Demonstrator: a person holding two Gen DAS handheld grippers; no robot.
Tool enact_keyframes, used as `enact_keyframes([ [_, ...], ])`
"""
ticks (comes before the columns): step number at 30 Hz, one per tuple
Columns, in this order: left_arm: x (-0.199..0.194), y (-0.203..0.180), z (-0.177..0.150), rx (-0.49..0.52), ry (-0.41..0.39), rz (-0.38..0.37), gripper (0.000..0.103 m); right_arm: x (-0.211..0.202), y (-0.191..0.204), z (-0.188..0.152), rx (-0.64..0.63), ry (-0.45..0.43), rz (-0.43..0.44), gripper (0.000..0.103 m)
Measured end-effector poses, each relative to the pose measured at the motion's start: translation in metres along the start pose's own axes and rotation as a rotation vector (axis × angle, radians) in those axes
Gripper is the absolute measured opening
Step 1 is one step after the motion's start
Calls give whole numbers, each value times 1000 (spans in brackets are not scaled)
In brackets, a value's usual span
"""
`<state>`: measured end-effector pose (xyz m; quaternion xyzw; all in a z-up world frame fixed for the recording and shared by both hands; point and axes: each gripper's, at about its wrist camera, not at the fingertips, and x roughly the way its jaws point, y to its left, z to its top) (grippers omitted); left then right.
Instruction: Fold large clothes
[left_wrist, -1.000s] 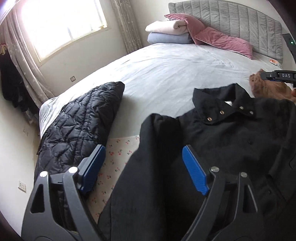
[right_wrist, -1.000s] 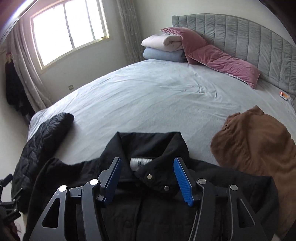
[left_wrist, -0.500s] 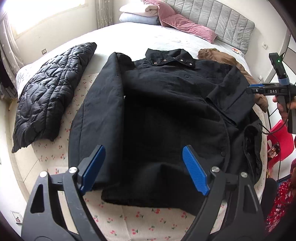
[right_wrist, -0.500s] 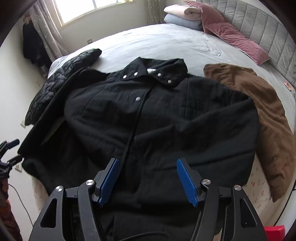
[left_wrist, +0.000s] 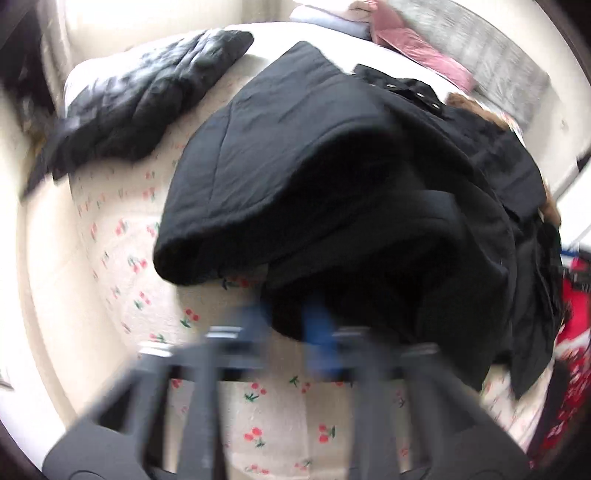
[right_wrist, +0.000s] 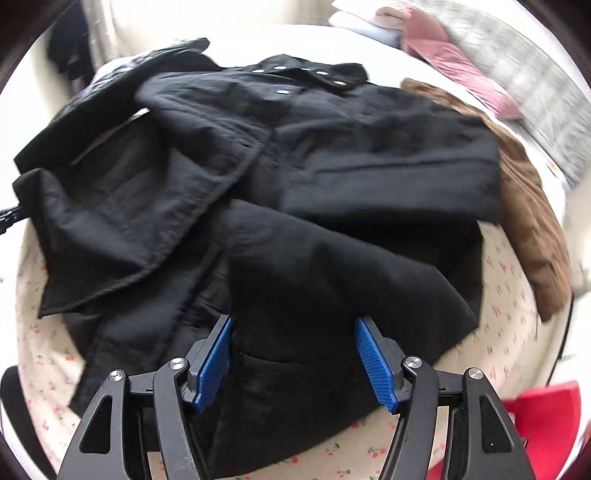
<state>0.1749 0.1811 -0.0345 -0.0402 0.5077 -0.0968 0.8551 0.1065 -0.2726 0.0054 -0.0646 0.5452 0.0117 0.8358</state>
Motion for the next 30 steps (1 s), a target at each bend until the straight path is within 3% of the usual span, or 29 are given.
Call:
enact_keyframes([
  [3, -10, 9, -12, -116, -39, -54, 3, -13, -31, -27, 97, -10, -66, 38],
  [6, -36, 7, -29, -145, -73, -112, 3, -35, -63, -54, 177, -12, -102, 35],
  [8, -50, -1, -42, -97, -65, -127, 3, -52, -78, -73, 206, -7, -141, 35],
  [11, -58, -19, -65, 55, 32, -135, 4, -67, -87, -104, 193, 79, -92, 36],
  [13, -57, -24, -79, 131, 134, -159, 20, -80, -80, -125, 147, 96, -17, 46],
  [14, -59, -27, -85, 157, 156, -166, 27, -89, -77, -132, 133, 84, 17, 56],
  [16, -72, -28, -91, 200, 132, -165, 60, -110, -73, -142, 118, 31, 83, 64],
  [18, -89, -26, -87, 217, 59, -137, 79, -128, -75, -147, 130, -24, 164, 68],
  [19, -98, -22, -82, 216, 12, -123, 83, -134, -77, -148, 147, -49, 194, 70],
  [21, -109, -10, -66, 177, -62, -124, 84, -142, -87, -143, 187, -103, 233, 78],
  [24, -99, 21, -52, 55, -89, -153, 85, -136, -102, -130, 256, -135, 212, 81],
  [27, -60, 45, -27, -94, -26, -225, 85, -103, -122, -117, 353, -117, 222, 81],
  [30, -8, 48, -23, -214, 109, -332, 83, -53, -147, -118, 487, -36, 206, 81],
])
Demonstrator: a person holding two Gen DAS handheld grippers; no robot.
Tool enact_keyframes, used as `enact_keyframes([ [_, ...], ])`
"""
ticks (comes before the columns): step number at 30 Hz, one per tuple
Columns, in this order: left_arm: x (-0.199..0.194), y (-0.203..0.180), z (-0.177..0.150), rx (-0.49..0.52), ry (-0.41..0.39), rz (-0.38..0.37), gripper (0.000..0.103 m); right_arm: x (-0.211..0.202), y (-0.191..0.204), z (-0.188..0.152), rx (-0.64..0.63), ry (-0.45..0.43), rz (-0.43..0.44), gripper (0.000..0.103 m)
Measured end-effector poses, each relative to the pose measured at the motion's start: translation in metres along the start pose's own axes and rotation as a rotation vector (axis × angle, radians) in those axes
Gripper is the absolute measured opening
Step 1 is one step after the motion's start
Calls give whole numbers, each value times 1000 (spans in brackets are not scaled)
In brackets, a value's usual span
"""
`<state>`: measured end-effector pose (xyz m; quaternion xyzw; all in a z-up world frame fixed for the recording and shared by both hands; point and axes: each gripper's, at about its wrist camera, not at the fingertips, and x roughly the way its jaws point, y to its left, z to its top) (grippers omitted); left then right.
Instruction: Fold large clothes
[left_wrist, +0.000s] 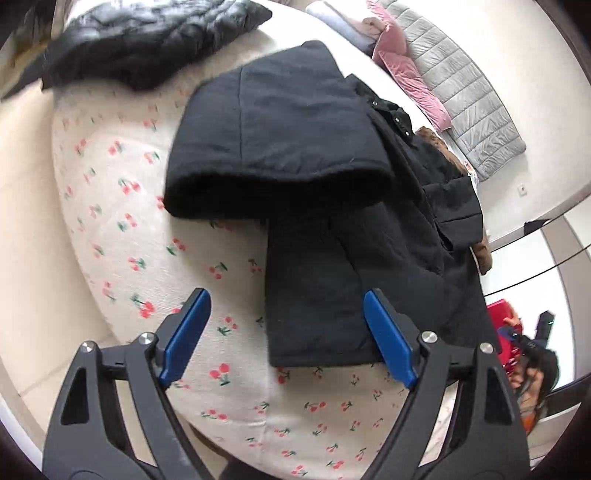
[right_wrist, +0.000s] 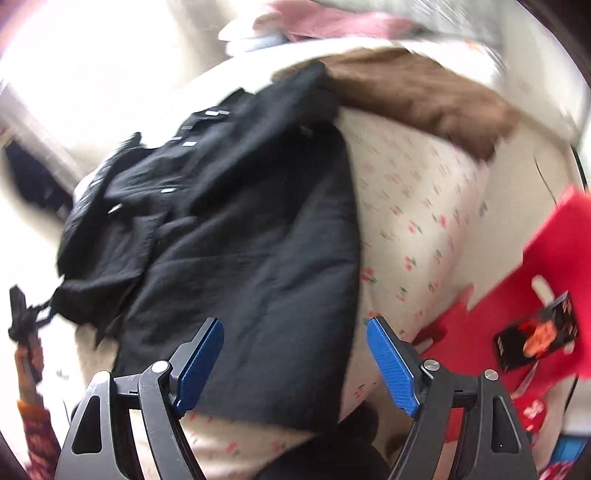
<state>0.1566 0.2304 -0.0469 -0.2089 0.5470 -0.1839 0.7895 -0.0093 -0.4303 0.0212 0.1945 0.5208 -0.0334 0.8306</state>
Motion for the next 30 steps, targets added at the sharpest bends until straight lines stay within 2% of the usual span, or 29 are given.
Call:
enact_keyframes([
  [2, 25, 1, -5, -40, 71, -71, 70, 35, -19, 1, 86, 69, 42, 78],
  [4, 37, -3, -14, -60, 87, -114, 42, 64, -28, -6, 151, 123, 149, 42],
  [5, 38, -6, -19, -61, 79, -103, 27, 72, -30, -9, 170, 136, 192, 18],
  [6, 37, -8, -23, -67, 74, -86, 6, 73, -30, -10, 177, 118, 196, 12],
  [7, 29, -9, -29, -88, 62, -91, 6, 64, -28, -8, 171, 83, 191, 9],
  [9, 1, -19, -43, -97, 12, -146, 5, 33, -24, -1, 153, -22, 176, 6],
  [10, -15, -24, -49, -90, -14, -176, 5, 11, -22, 7, 134, -88, 124, 6],
  [12, -54, -41, -72, -51, -51, -238, 5, -21, -18, 21, 108, -161, 44, 6],
  [14, -83, -62, -101, 45, -58, -216, 6, -36, -17, 32, 89, -184, -29, 6],
  [16, -84, -78, -128, 155, 10, -119, 7, -36, -15, 39, 77, -175, -158, 9],
  [18, -64, -84, -153, 244, 121, 62, 12, -22, -14, 40, 68, -117, -274, 23],
  [19, -53, -82, -165, 270, 165, 156, 14, -16, -16, 38, 73, -98, -316, 27],
  [20, -46, -78, -173, 274, 183, 227, 15, -14, -19, 35, 69, -93, -348, 33],
  [21, -44, -75, -178, 264, 185, 261, 21, -13, -18, 32, 61, -93, -375, 42],
  [22, -49, -73, -181, 248, 162, 273, 29, -15, -16, 29, 57, -107, -379, 47],
  [24, -66, -81, -181, 249, 67, 307, 42, -26, -9, 24, 43, -139, -343, 57],
  [27, -77, -102, -184, 346, -37, 274, 66, -36, 7, 11, -19, -158, -242, 65],
  [30, -66, -130, -179, 433, -66, 214, 68, -30, 36, -1, -84, -107, -76, 65],
])
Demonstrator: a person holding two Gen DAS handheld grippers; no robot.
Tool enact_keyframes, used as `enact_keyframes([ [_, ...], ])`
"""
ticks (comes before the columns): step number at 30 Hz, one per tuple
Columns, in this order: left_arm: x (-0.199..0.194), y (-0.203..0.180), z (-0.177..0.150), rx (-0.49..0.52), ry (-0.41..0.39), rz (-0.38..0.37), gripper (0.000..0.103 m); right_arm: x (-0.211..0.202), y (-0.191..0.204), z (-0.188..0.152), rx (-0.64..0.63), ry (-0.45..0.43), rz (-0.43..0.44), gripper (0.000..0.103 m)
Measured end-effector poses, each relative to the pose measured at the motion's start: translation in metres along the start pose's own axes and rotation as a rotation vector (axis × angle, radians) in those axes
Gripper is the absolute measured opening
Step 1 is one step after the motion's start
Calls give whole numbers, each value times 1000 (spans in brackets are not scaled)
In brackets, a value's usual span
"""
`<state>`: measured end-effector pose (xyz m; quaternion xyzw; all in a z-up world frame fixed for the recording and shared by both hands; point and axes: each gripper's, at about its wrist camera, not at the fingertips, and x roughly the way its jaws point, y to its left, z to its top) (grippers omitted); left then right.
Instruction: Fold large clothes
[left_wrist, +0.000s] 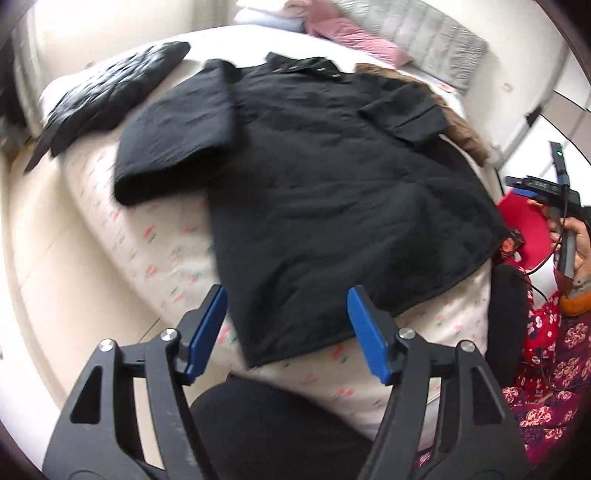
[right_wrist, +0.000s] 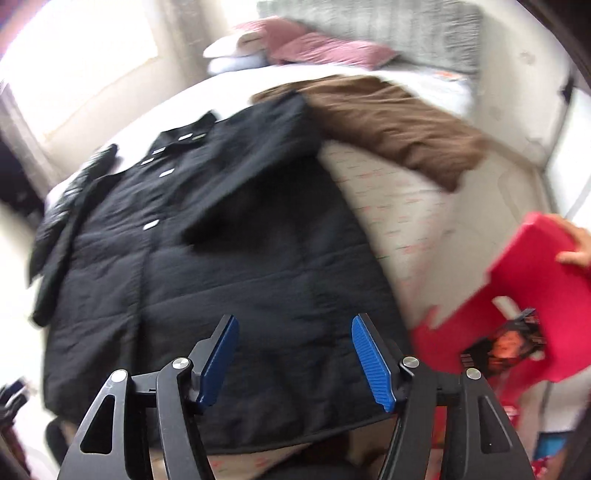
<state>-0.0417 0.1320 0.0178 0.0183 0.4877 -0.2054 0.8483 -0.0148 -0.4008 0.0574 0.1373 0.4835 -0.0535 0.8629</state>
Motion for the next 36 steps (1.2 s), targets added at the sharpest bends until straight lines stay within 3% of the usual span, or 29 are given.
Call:
enact_keyframes([
  [4, 20, -23, 26, 62, -39, -51, 68, 34, 56, -27, -82, 152, 315, 65],
  [7, 42, -30, 40, 64, -29, -59, 68, 66, 89, -47, -102, 275, 460, 64],
  [8, 50, -33, 45, 61, -21, -58, 68, 78, 100, -55, -102, 320, 501, 59],
  [11, 69, -37, 52, 57, 7, -92, 68, 101, 121, -70, -53, 448, 667, 8],
  [14, 96, -35, 44, 59, 145, -88, 68, 71, 120, -60, -75, 334, 735, 6],
  [16, 93, -38, 36, 116, 130, -70, 68, 52, 109, -55, -128, 280, 633, 6],
  [19, 68, -37, 33, 131, 62, -27, 68, 59, 101, -69, -248, 378, 322, 8],
  [21, 46, -30, 35, 125, -25, 52, 73, 62, 89, -70, -266, 382, 185, 10],
  [22, 34, -25, 37, 137, -82, 105, 83, 60, 83, -66, -247, 369, 192, 13],
  [24, 22, -15, 45, 167, -163, 210, 92, 50, 71, -54, -183, 327, 268, 35],
  [26, 27, 0, 58, 187, -153, 299, 92, 42, 68, -43, -156, 275, 290, 52],
  [28, 40, 12, 73, 215, -115, 369, 92, 41, 75, -37, -161, 246, 275, 55],
  [32, 77, 31, 102, 262, -41, 418, 92, 60, 89, -21, -167, 260, 284, 55],
  [33, 87, 35, 109, 263, -13, 424, 79, 64, 92, -17, -170, 265, 280, 55],
  [34, 94, 39, 114, 264, 15, 425, 42, 67, 96, -13, -175, 267, 267, 55],
  [35, 97, 43, 122, 254, 48, 415, 21, 69, 98, -10, -181, 268, 252, 55],
  [36, 94, 47, 132, 233, 53, 422, 10, 71, 98, -5, -187, 266, 234, 55],
])
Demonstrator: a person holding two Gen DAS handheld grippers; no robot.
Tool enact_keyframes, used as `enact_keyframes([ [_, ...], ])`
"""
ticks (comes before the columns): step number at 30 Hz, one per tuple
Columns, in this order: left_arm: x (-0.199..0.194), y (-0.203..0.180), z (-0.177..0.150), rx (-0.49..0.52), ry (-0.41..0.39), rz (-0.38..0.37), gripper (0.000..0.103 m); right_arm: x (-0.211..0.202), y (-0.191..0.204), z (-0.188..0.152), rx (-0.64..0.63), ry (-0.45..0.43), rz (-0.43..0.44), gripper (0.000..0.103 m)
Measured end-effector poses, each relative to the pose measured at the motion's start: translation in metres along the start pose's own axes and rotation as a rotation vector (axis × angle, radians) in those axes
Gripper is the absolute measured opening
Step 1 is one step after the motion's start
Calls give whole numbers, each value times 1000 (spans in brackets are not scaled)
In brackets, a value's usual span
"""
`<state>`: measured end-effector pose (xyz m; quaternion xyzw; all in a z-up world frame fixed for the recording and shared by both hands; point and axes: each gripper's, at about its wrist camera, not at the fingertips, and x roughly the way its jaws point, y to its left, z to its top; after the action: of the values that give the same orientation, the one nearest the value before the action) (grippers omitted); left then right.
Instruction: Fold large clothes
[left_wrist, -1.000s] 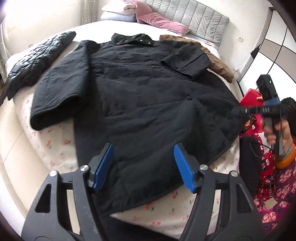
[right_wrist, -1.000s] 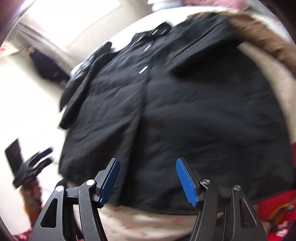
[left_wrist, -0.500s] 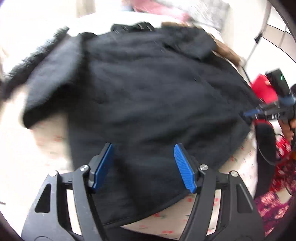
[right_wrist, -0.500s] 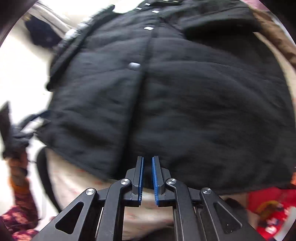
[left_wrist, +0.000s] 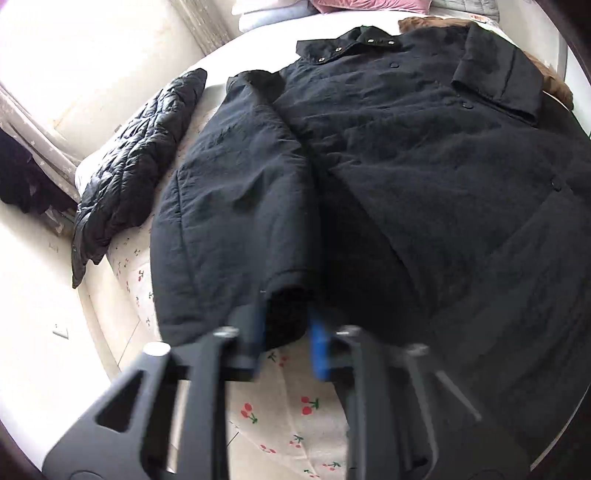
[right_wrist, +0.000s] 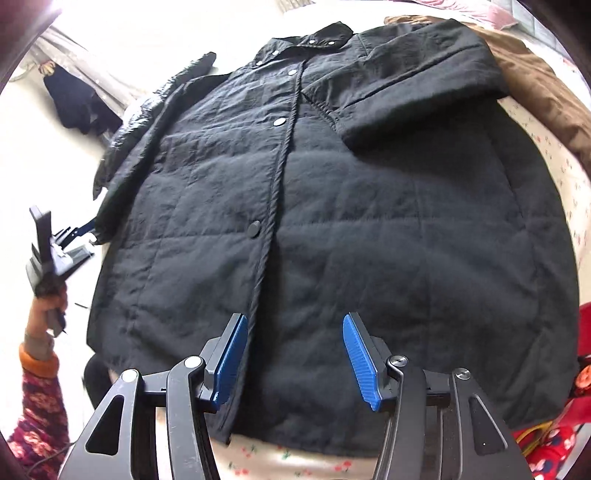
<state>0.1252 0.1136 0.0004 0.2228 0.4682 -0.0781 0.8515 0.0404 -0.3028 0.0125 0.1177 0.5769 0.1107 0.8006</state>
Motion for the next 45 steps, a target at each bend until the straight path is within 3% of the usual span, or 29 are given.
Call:
enact_keyframes([
  [2, -19, 21, 19, -40, -61, 9, 9, 0, 0, 11, -8, -5, -53, 55],
  [5, -57, 68, 52, -118, -162, 92, 8, -1, -3, 30, -18, -22, -112, 55],
  [11, -101, 195, 115, -319, -233, 265, 8, 5, -13, 76, -4, -61, -209, 55],
  [17, -60, 300, 133, -536, -167, 420, 10, 22, -15, 114, -2, -86, -228, 55],
  [21, 4, 322, 115, -622, 5, 581, 24, 35, -17, 134, 7, -103, -224, 55],
  [22, 11, 322, 105, -642, 26, 602, 37, 38, -18, 139, 10, -103, -223, 55],
  [23, 16, 321, 98, -666, 26, 586, 46, 41, -18, 144, 11, -103, -224, 56],
  [24, 20, 317, 90, -683, 7, 540, 62, 44, -18, 148, 9, -101, -229, 59],
  [25, 22, 310, 87, -688, -7, 497, 66, 48, -16, 153, -1, -99, -239, 61],
  [29, 31, 268, 88, -635, -2, 361, 68, 69, -4, 169, -72, -67, -293, 65],
  [33, 21, 224, 92, -594, -34, 219, 81, 99, 5, 180, -137, -13, -367, 66],
  [37, 12, 171, 82, -581, -67, 38, 82, 120, 5, 183, -175, -1, -427, 66],
  [38, 10, 160, 78, -591, -77, -6, 82, 120, 4, 184, -181, -14, -431, 64],
  [39, 10, 149, 75, -603, -84, -49, 82, 121, 4, 185, -189, -30, -444, 46],
  [41, 12, 123, 68, -609, -91, -129, 82, 120, 4, 186, -216, -61, -487, 22],
  [45, 20, 80, 60, -613, -87, -234, 82, 87, 6, 188, -245, -132, -525, 15],
])
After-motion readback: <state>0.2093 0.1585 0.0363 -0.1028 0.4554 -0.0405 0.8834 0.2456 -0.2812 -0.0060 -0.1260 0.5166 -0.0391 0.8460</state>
